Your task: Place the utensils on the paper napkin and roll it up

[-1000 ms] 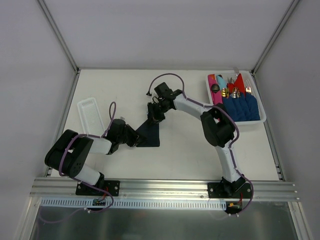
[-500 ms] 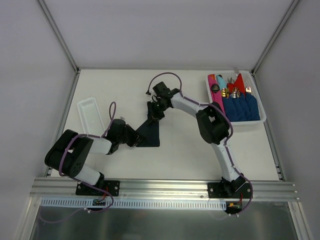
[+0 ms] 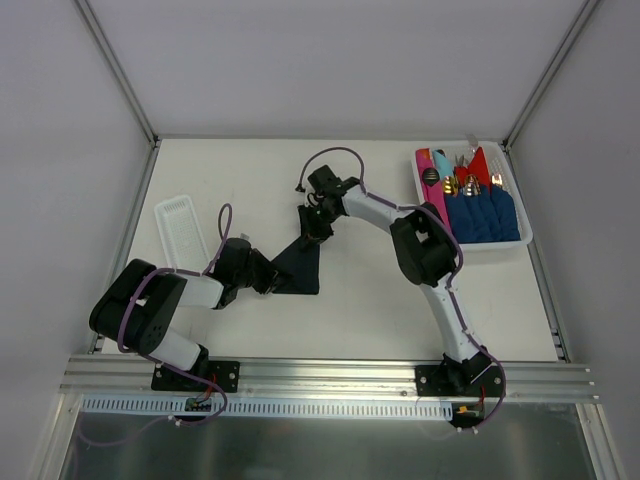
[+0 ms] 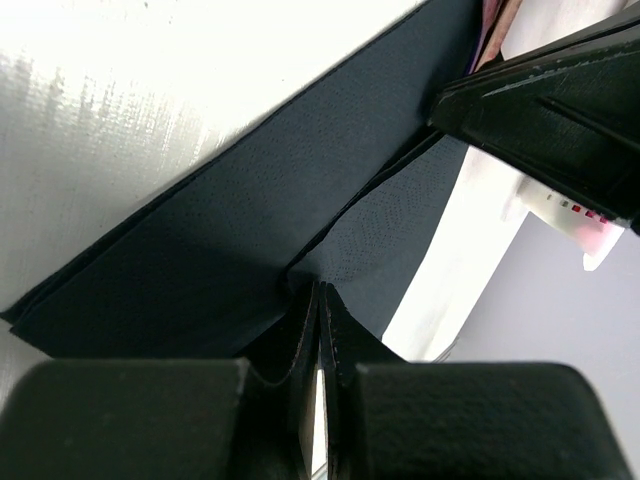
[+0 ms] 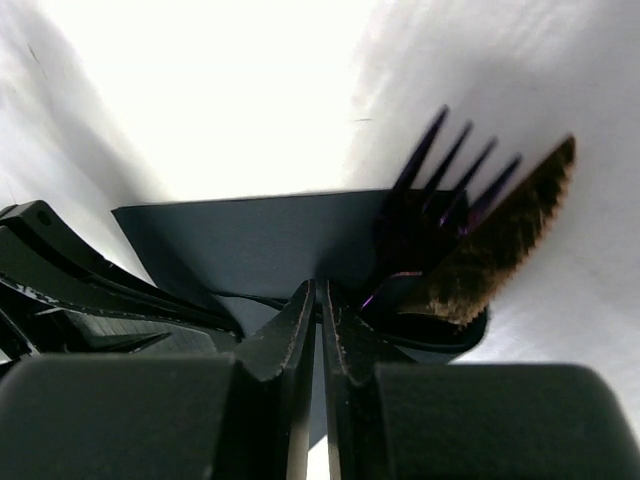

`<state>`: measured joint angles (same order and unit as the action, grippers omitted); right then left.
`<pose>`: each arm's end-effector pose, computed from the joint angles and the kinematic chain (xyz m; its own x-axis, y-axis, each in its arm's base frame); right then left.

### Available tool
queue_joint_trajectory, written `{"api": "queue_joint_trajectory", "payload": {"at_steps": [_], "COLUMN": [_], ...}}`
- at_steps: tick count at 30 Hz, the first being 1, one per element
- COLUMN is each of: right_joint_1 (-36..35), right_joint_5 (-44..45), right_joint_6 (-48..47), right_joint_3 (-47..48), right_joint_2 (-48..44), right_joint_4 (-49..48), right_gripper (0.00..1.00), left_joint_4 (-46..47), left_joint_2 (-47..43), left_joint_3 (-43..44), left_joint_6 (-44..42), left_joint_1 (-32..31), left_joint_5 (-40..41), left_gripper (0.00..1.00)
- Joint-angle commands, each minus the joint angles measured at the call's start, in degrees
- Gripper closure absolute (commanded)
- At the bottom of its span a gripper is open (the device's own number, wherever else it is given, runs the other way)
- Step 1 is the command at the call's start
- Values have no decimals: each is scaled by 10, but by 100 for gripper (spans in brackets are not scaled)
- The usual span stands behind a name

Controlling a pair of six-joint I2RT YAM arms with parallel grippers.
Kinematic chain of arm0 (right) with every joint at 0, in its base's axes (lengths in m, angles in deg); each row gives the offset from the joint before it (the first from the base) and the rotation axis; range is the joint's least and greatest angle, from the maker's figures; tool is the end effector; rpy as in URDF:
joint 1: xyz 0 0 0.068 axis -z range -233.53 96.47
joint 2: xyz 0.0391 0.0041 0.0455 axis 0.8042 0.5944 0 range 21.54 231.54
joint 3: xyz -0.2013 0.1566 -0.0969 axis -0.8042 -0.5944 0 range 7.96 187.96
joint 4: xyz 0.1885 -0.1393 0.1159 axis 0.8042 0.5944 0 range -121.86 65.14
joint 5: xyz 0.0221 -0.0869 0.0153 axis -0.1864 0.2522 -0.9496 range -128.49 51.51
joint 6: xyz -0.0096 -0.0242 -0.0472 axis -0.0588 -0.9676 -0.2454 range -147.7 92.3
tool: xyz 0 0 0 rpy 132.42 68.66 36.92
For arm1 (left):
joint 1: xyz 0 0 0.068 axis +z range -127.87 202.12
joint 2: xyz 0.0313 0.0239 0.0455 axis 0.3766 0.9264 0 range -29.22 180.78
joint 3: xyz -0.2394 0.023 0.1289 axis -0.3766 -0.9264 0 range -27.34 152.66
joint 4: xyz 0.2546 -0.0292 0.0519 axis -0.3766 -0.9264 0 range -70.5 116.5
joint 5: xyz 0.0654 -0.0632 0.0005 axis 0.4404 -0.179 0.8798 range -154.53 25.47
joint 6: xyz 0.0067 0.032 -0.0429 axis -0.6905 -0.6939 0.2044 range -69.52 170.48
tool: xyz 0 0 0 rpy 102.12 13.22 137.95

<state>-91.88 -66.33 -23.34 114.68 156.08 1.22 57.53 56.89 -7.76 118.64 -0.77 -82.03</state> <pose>0.3828 0.3240 0.1483 -0.7386 -0.4985 -0.4539 -0.6725 0.5923 0.4438 0.2193 -0.1042 0.1134 -0.7527 -0.6431 -0.1409 -0.2746 0.5011 -0.8206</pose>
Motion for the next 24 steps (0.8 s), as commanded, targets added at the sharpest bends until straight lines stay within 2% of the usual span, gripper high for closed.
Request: {"api": "queue_joint_trajectory", "payload": {"at_steps": [1, 8, 15, 18, 21, 24], "right_joint_1": [20, 23, 26, 30, 34, 33], "right_joint_5": [15, 2, -69, -113, -158, -168], "right_joint_6": [-26, -39, -58, -69, -76, -81], "right_joint_3": [17, 20, 24, 21, -17, -72], "right_joint_2": [-11, -23, -54, -88, -125, -150], "right_joint_4": [24, 35, 27, 19, 7, -4], "right_gripper": [91, 90, 72, 72, 73, 76], "left_joint_4": [-74, -76, -75, -75, -75, -72], "left_joint_2": [7, 12, 20, 23, 25, 28], "left_joint_3": [-16, -14, -10, -8, -6, -1], "left_joint_6": [-15, -12, -13, -14, -15, -18], "left_joint_1": [0, 0, 0, 0, 0, 0], "left_joint_5": [33, 32, 31, 31, 31, 30], "left_gripper": [100, 100, 100, 100, 100, 100]}}
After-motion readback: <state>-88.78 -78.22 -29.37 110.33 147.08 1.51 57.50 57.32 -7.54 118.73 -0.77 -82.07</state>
